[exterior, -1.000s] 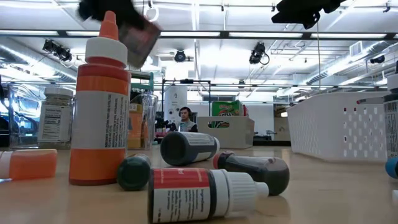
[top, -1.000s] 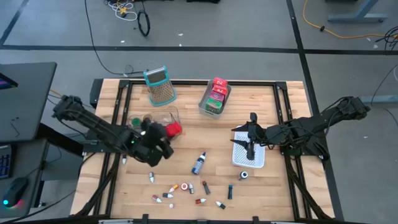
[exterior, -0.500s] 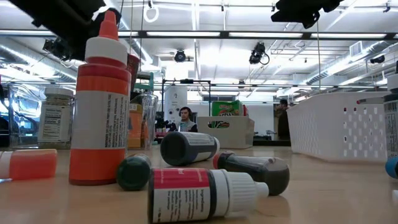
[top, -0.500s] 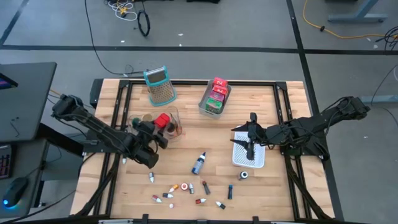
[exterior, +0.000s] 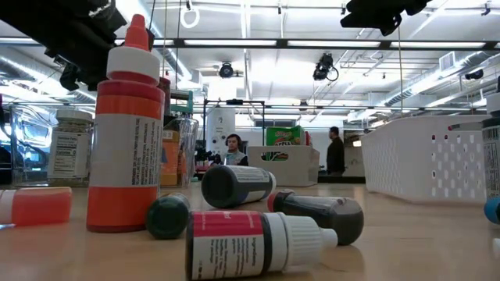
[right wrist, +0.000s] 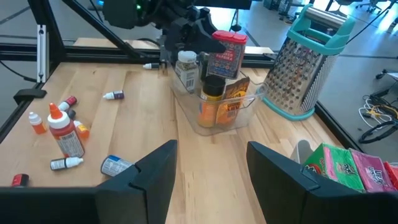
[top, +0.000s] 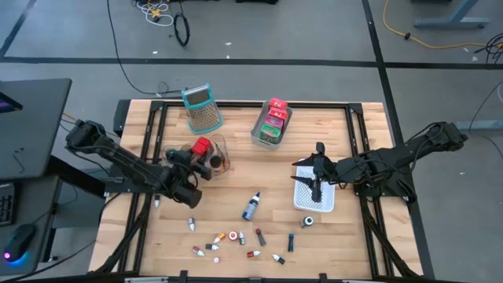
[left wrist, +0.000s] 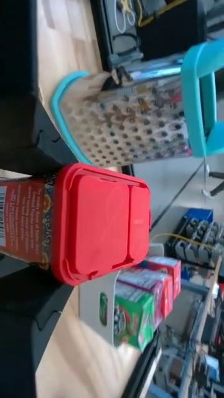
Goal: Pick & Place Kitchen Items
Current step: Put the red seasoning can into the transparent bin
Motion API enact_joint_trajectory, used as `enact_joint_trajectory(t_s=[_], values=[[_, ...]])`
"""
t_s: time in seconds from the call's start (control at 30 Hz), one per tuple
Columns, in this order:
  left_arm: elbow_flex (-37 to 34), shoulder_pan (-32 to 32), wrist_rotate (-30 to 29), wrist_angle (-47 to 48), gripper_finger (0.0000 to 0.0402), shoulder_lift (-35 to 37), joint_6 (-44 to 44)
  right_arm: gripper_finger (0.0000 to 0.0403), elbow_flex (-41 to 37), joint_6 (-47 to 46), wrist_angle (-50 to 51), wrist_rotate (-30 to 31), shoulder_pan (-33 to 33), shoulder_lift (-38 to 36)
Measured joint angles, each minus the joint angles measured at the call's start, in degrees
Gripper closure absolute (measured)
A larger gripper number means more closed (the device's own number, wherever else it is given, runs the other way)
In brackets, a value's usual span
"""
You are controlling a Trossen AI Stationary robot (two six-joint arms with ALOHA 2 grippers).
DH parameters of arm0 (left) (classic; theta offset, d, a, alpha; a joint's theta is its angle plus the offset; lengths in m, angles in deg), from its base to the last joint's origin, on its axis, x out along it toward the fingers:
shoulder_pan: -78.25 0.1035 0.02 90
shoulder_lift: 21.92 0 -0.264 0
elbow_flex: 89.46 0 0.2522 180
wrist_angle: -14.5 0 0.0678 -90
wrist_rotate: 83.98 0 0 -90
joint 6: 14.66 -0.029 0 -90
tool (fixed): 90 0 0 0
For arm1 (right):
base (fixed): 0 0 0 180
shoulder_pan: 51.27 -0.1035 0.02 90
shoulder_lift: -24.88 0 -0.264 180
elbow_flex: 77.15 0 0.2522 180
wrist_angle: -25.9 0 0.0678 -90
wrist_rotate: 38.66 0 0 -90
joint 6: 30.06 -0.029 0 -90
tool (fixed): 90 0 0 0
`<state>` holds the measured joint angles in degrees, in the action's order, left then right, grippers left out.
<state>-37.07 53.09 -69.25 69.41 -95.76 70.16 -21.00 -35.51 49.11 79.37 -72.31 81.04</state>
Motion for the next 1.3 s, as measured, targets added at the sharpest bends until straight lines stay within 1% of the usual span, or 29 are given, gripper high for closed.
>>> enact_joint_trajectory(t_s=[0.13, 0.27, 0.4, 0.5, 0.7, 0.8, 0.93, 1.07, 1.2, 1.3], values=[[0.0, 2.1, -0.9, -0.1, 0.0203, 0.0, -1.3, 0.0200, 0.0, 0.0, 0.0, 0.0, 0.0, 0.0], [0.0, 5.0, 4.1, -0.6, 0.0206, -0.5, -3.2, 0.0200, 0.0, 0.0, 0.0, 0.0, 0.0, 0.0], [0.0, 6.8, 8.5, -4.3, 0.0185, -2.1, -6.7, 0.0200, 0.0, 0.0, 0.0, 0.0, 0.0, 0.0], [0.0, 7.9, 11.0, -7.5, 0.0178, -4.8, -8.5, 0.0200, 0.0, 0.0, -0.3, 0.0, 0.0, 0.0], [0.3, 9.4, 9.9, -8.6, 0.0195, -9.7, -2.9, 0.0200, 0.0, 0.0, -0.2, 0.0, 0.0, 0.0], [0.3, 9.4, 9.4, -8.9, 0.0198, -10.5, -2.8, 0.0200, 0.0, 0.0, -0.2, 0.0, 0.0, 0.0], [0.2, 9.4, 9.2, -8.8, 0.0181, -9.7, -4.7, 0.0200, 0.0, 0.1, -0.3, 0.0, 0.0, 0.0], [1.2, 9.2, 10.5, -8.2, 0.0168, -8.1, -7.8, 0.0200, 0.0, 0.2, -0.3, 0.0, 0.0, 0.0], [2.1, 9.3, 11.2, -8.4, 0.0177, -6.0, -12.0, 0.0200, 0.0, 0.2, -0.3, 0.0, 0.0, 0.0], [2.1, 9.4, 11.2, -7.5, 0.0189, -5.2, -12.8, 0.0200, 0.0, 0.3, -0.3, 0.0, 0.0, 0.0]])
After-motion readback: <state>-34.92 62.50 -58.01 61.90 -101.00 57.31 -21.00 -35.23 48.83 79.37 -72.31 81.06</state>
